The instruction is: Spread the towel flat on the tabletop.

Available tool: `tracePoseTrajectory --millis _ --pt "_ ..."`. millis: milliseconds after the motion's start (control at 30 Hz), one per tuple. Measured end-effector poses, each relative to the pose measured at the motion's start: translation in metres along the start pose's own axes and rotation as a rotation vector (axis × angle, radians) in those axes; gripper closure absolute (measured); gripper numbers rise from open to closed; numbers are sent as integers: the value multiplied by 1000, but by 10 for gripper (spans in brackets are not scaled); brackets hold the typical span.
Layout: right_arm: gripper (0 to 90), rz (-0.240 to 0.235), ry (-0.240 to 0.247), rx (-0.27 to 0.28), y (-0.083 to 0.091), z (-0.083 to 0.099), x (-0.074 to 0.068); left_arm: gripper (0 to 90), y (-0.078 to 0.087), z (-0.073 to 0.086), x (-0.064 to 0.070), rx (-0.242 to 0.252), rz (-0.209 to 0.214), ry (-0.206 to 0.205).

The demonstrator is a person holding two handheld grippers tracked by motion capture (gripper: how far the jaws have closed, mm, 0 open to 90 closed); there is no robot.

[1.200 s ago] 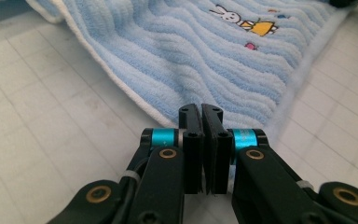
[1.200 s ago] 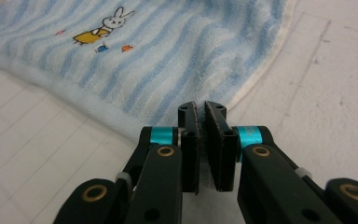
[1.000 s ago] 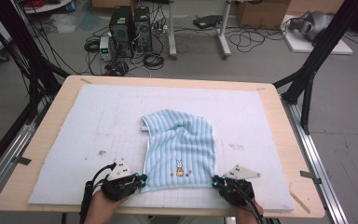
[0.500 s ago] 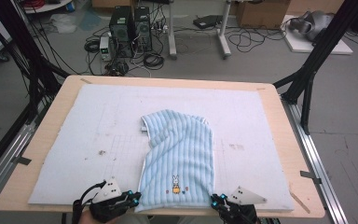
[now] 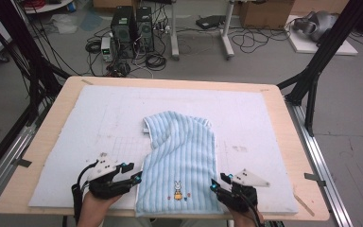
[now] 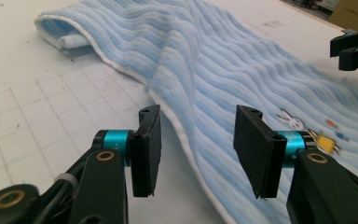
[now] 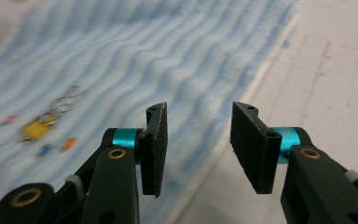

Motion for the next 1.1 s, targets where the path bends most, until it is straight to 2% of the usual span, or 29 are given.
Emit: tracePoseTrajectory --millis 67,100,167,233,267,300,333,367,433,467,500,600,700,867,1000,1100 --pt "537 35 -22 -18 -7 -4 13 520 -12 1 -2 -29 -12 3" --pt "528 41 -33 -27 -11 -5 17 522 -18 4 -4 -65 -29 -2" --pt "531 49 -45 -42 -16 -7 24 553 -24 9 -3 -103 -37 -1" --pt "576 53 -42 -68 -21 -6 26 656 -28 15 0 -170 -33 25" --pt "610 50 -44 -85 -24 -4 26 717 -29 19 1 -200 -41 24" --pt "642 40 -42 -99 -26 -2 25 774 -29 21 2 -196 -54 7" --pt "669 47 -34 -98 -26 0 25 821 -28 22 3 -194 -49 1" --pt "726 36 -37 -90 -25 1 24 865 -26 23 4 -194 -44 9" --pt "863 3 -32 -87 -22 3 21 874 -23 25 7 -196 -26 2" --pt "877 3 -18 -94 -20 5 18 875 -20 27 8 -197 -16 4" --pt "879 8 6 -91 -18 7 17 875 -17 29 10 -202 -3 2" --pt "880 -7 15 -89 -12 12 12 876 -7 34 15 -203 21 -5" --pt "879 -24 4 -78 -7 18 6 876 2 39 20 -201 43 -15" --pt "877 -45 27 -77 1 24 -5 875 15 47 24 -202 65 -33" --pt "876 -60 35 -70 11 29 -16 874 29 54 29 -203 97 -34" --pt "876 -76 28 -65 18 35 -27 870 38 58 33 -206 111 -52"
Point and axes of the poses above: each handheld gripper's, and its own axes: y roughly backward along the jaws, z roughly out of its underside, x roughly to its right, the point moved 9 cm from there along -y, roughly forward along the jaws, and after that the axes turned 11 degrees about -z, right-handed, at the moved point
